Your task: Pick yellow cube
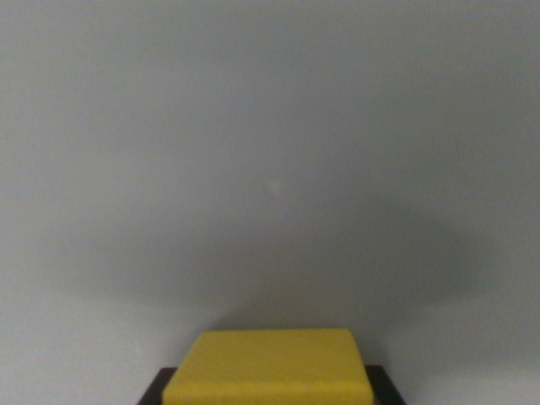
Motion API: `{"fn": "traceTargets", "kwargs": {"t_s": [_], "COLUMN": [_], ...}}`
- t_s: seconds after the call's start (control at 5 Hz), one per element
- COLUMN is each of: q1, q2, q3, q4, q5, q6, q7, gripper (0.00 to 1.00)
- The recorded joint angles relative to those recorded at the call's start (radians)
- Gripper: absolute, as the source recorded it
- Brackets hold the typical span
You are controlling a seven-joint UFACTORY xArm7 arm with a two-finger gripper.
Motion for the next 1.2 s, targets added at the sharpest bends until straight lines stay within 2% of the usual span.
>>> {"fn": "traceTargets", "kwargs": {"t_s": [0.6,1.0,1.2], "q1": [0.0,-0.0001,-0.0002], "q2": [-0.003,-0.009,-0.017], "q3": [0.0,0.0,0.0], "q4": [0.005,0.013,0.024], "q5": [-0.0004,-0.001,-0.0019], "q6": [0.008,0.022,0.04], "q7": [0.001,0.001,0.003], "gripper": [1.0,1.0,1.0]}}
